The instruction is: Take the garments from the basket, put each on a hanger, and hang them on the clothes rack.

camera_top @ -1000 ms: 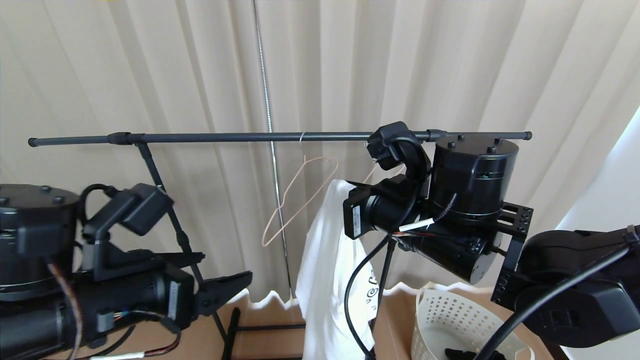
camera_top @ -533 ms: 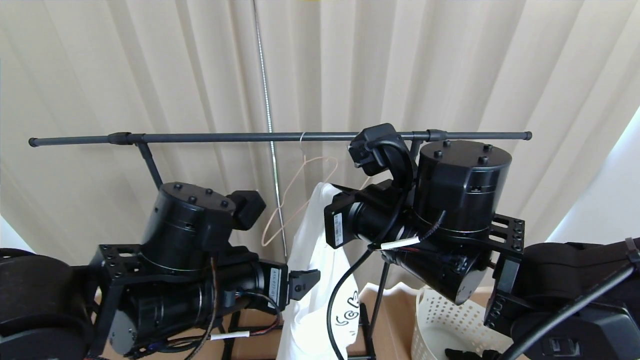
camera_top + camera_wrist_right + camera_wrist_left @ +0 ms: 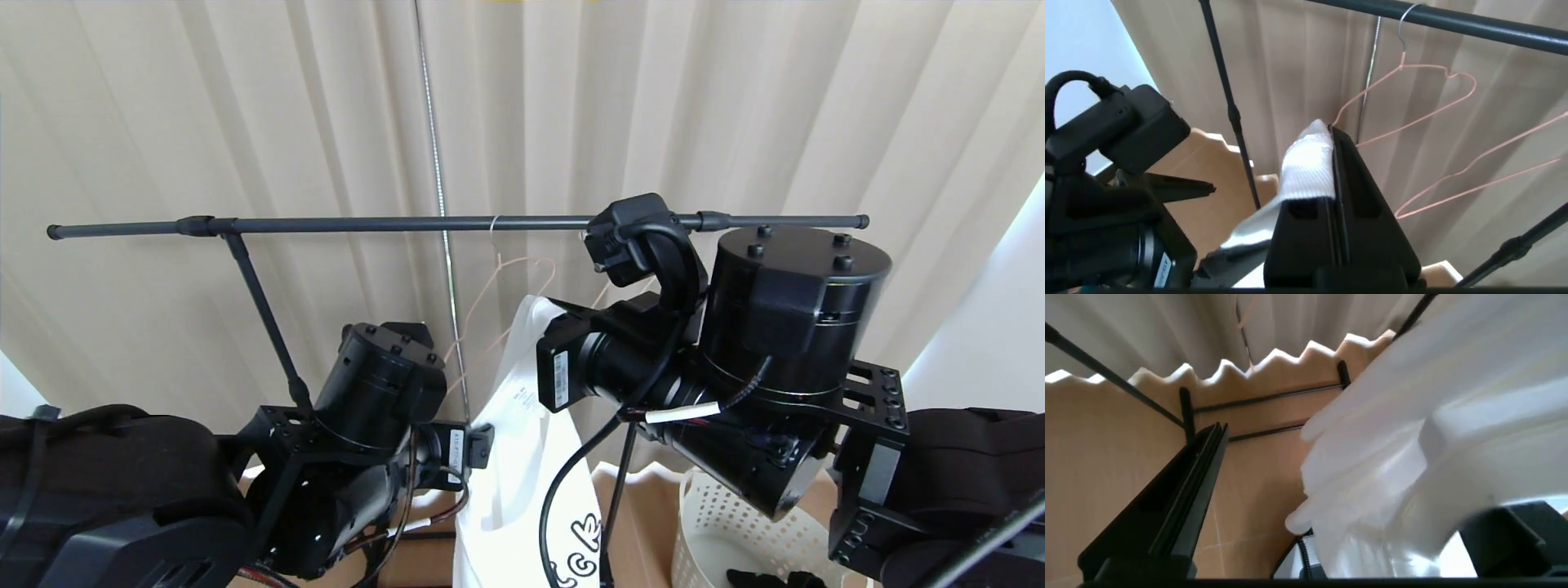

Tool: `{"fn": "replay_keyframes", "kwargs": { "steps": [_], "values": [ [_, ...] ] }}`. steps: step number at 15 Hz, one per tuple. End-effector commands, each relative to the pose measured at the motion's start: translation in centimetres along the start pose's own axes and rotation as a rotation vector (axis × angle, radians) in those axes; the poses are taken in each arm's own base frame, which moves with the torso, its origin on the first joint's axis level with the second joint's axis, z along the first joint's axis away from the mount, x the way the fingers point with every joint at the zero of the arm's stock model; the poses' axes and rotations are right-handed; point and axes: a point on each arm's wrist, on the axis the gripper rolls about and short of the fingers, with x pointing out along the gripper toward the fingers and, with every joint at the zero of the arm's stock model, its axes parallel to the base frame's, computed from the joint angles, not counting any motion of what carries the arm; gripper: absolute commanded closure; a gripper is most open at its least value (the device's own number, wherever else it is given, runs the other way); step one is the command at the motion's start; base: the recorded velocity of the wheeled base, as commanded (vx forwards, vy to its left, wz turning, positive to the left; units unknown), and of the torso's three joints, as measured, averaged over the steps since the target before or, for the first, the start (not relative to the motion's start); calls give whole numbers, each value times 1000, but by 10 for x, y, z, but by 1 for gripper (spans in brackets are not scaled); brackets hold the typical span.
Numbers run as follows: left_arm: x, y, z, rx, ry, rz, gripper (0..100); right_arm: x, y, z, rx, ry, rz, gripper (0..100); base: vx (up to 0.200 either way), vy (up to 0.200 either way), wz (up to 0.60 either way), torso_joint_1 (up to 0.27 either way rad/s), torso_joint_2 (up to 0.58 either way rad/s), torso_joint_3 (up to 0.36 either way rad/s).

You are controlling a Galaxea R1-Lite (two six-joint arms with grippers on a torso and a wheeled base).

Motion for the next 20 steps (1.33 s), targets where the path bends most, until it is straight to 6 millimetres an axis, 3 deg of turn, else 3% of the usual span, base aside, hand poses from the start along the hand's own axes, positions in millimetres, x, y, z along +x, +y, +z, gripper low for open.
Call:
{"fn": "replay_keyframes", "kwargs": {
  "steps": [1, 7, 11, 14, 15, 20],
  "values": [
    [8, 7, -8, 3, 35, 33, 0, -14, -4, 10, 4, -26, 2, 100, 0, 0, 0, 0, 0, 0],
    [44, 25, -13, -40, 106, 133, 0, -40, -12, 22, -5, -61, 7, 100, 0, 0, 0, 0, 0, 0],
    [42, 27, -13, -55, 101, 137, 0, -37, -26, 24, -33, -67, -40, 100, 0, 0, 0, 0, 0, 0],
    [19, 27, -5, -68, 46, 101, 0, -21, -61, 18, -104, -36, -169, 100, 0, 0, 0, 0, 0, 0],
    [10, 24, -2, -65, 22, 80, 100, -15, -73, 13, -122, -17, -209, 100, 0, 0, 0, 0, 0, 0],
    [-29, 30, 17, -28, -93, 31, 100, -2, -82, -3, -161, 44, -276, 100, 0, 0, 0, 0, 0, 0]
  ]
}}
